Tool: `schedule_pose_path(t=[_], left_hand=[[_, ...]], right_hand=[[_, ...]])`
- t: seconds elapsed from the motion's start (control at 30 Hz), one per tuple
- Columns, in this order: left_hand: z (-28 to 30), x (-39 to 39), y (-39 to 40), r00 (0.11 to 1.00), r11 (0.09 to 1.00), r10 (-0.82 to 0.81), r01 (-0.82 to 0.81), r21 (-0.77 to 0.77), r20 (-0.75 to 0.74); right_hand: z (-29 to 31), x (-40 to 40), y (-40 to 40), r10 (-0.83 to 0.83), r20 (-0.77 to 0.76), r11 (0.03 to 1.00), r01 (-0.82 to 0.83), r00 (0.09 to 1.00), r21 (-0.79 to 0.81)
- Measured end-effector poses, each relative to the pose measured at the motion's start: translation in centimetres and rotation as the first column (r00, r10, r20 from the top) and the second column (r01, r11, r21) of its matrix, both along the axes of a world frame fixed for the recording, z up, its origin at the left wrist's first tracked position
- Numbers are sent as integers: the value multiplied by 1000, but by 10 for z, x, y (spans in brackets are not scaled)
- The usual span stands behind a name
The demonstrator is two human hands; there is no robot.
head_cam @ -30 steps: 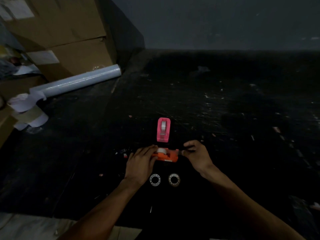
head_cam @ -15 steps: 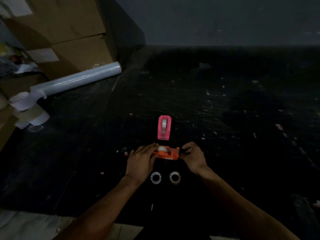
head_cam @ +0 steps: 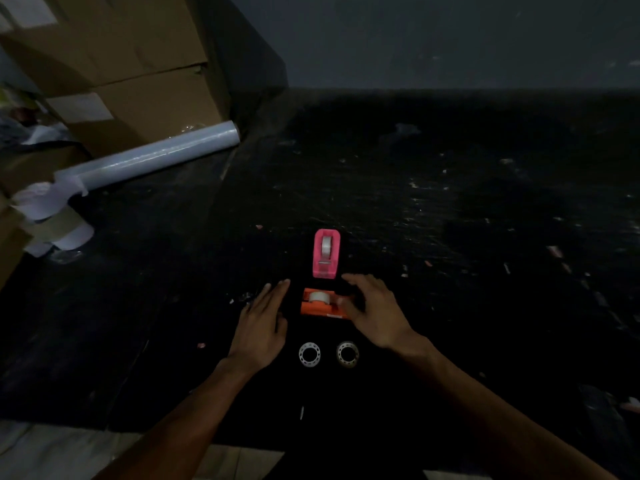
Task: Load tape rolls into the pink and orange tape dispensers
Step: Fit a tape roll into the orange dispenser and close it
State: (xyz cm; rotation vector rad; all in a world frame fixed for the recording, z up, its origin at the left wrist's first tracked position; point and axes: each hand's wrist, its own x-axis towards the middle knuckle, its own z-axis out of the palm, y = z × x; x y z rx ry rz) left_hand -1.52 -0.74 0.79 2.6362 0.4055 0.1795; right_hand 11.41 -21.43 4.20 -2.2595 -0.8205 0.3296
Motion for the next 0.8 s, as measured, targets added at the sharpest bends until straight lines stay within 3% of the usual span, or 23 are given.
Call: schedule_pose_path(t=[0.1,0.2,0.27,0.37,0.53,0.67,0.8], left_hand=[[-10,1,6,996,993,64,-58,99,-57],[-15,6,2,993,983,95,-82,165,-72],[-16,7,0,990,977,111,-93,192,-85],[-18,7,-1,988,978,120,-100,182,-98],[-19,8,-2,985,971,146,-124,205,-95],[-20,8,-1,984,971,150,-128,204,-94],[-19,8,-1,985,970,158,-141,200,-76]], right_hand=[[1,-5,12,158,91,970,-137,983,-199],[-5,-7,21,209,147,945,-161,967,-286],[-10,-7,22,196,174,952,-144,965,-269],[-10,-4,14,126,83,989,-120,989,-81],[-7,8,-8,-183,-36,965,186,982,183],[-7,35,-3,-481,-140,847,500,865,181],[-9,58,16,-584,-206,769,617,785,169]])
